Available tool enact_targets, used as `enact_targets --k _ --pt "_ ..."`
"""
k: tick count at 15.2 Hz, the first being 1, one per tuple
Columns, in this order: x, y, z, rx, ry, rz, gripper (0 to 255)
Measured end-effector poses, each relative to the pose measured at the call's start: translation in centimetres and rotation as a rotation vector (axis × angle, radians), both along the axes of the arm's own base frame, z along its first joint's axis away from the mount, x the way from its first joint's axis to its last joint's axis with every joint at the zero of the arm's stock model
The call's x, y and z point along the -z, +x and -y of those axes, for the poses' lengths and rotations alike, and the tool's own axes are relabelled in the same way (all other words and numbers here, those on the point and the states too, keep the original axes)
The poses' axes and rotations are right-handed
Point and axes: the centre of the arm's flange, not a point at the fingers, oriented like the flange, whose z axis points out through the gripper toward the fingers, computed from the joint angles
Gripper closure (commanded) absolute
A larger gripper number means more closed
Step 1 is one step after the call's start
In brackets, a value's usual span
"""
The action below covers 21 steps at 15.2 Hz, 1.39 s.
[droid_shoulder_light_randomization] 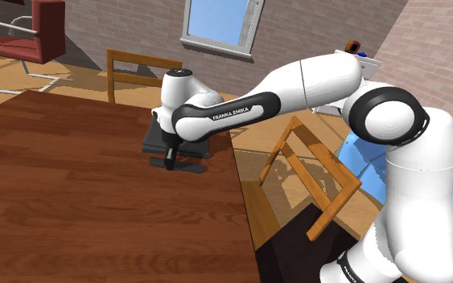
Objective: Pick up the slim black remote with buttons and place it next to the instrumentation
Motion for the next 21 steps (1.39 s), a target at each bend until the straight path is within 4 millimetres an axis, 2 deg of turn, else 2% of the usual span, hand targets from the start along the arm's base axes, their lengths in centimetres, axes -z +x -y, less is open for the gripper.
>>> enact_targets --k 14,16,21 --pt "-7.3 0.1 0.1 0.0 0.0 0.0 255" --pt "-7.8 -0.5 -1.4 0.0 0.0 0.0 255" --pt "-7.8 -3.4 -6.9 -0.001 -0.001 -0.001 255"
